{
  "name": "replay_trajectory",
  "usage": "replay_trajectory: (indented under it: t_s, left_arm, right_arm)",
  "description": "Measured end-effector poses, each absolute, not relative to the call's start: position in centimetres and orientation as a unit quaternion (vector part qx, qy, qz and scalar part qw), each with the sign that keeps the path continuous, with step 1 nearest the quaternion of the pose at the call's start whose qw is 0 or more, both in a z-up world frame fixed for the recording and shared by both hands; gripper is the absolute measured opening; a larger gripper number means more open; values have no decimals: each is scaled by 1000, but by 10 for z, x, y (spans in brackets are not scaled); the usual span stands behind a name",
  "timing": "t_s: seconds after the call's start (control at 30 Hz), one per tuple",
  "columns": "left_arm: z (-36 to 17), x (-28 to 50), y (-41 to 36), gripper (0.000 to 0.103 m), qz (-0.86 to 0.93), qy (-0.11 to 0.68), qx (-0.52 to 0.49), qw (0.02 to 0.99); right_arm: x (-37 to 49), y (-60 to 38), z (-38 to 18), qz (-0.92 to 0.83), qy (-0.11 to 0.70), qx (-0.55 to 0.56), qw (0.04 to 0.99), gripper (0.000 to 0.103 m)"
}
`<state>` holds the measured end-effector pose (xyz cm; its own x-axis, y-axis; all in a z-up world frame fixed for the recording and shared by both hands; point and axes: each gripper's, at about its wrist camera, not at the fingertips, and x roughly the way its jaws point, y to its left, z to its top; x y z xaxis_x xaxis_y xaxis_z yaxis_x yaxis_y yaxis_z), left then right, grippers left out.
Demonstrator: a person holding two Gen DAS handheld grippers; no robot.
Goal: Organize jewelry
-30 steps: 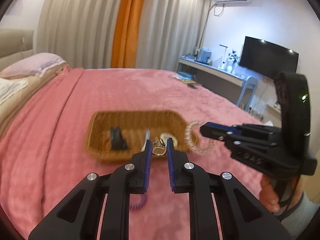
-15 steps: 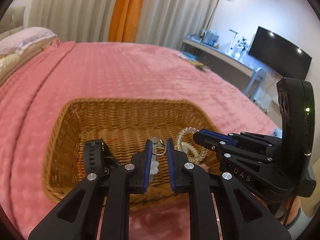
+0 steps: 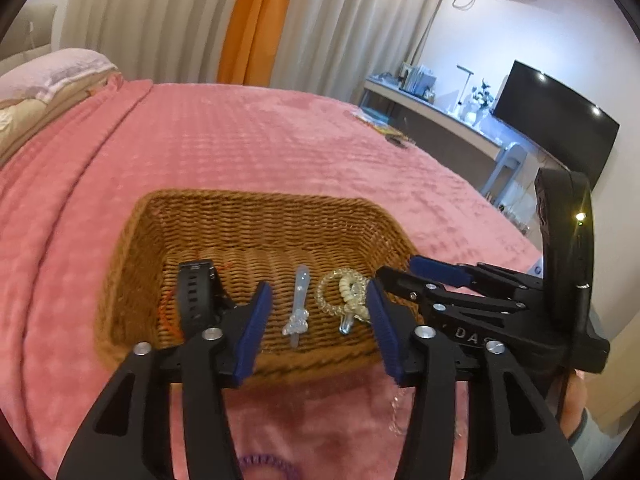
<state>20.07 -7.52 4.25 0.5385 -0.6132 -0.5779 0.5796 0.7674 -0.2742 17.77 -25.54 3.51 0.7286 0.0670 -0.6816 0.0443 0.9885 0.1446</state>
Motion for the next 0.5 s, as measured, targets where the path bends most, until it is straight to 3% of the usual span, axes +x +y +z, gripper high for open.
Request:
replay_trajectory:
  t_s: [0.23, 0.5]
  left_arm:
    - [60, 159, -37, 61, -321, 316, -36, 892]
    - [35, 121, 4, 65, -281, 332, -57, 899]
  right_arm:
    - [125, -249, 55, 18, 346, 56, 936, 58]
    - [56, -249, 51, 28, 348, 43, 936, 58]
